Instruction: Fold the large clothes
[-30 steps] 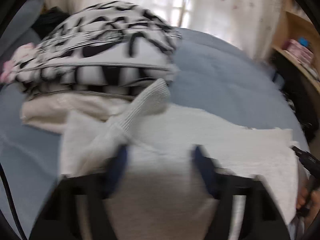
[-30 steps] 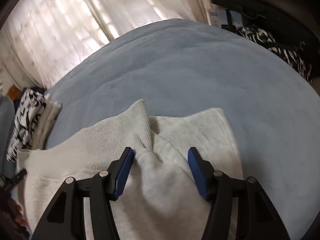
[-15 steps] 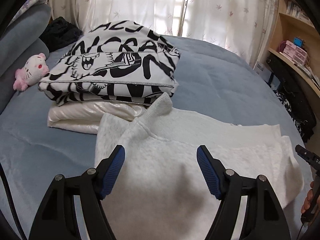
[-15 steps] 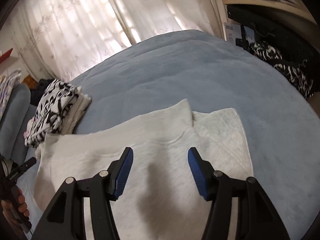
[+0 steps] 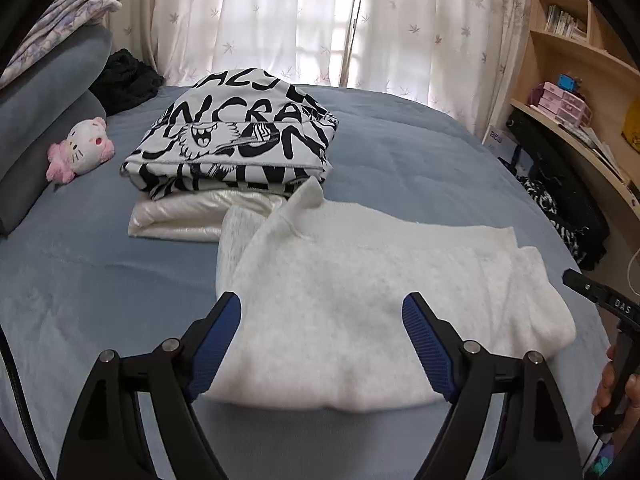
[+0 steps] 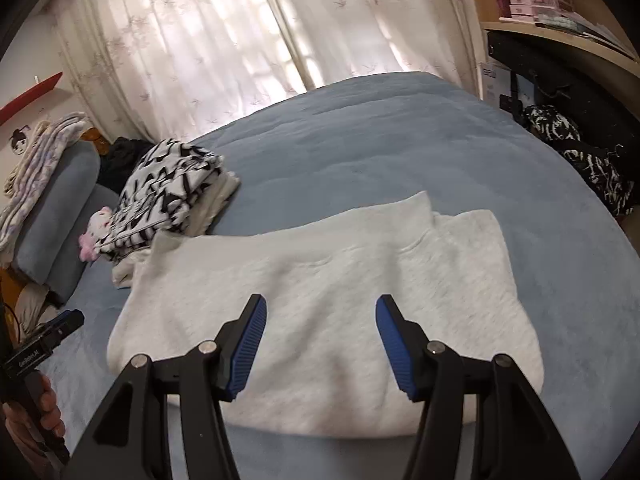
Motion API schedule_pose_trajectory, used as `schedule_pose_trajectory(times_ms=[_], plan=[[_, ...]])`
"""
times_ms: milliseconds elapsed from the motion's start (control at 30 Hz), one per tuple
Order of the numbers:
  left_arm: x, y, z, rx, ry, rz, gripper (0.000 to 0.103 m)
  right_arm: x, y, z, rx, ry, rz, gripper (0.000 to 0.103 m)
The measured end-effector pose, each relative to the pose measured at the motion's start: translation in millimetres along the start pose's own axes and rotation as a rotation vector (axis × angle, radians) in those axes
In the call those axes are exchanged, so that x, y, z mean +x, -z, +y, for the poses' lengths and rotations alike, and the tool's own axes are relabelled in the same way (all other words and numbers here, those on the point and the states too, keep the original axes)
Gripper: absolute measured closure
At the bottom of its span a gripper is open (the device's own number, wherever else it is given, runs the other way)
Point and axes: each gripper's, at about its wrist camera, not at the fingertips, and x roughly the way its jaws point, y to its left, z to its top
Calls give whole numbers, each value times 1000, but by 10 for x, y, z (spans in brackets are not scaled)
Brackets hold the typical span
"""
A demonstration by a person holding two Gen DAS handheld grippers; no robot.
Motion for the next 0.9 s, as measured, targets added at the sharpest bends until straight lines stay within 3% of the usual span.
schedule_pose_trajectory(times_ms=[167,400,700,900], plan=[[-118,200,57,-21,18,17,21,-88,155,116,-18,-20,9,46],[-96,583,165,-101,104,78,21,-147,383,245,-26,-61,22,46],[289,1296,431,-392,331,140,21,-30,767,426,-28,-135,50,46],[695,1397,542,-511,346,124,21,124,920,562,-65,-173,75,59]])
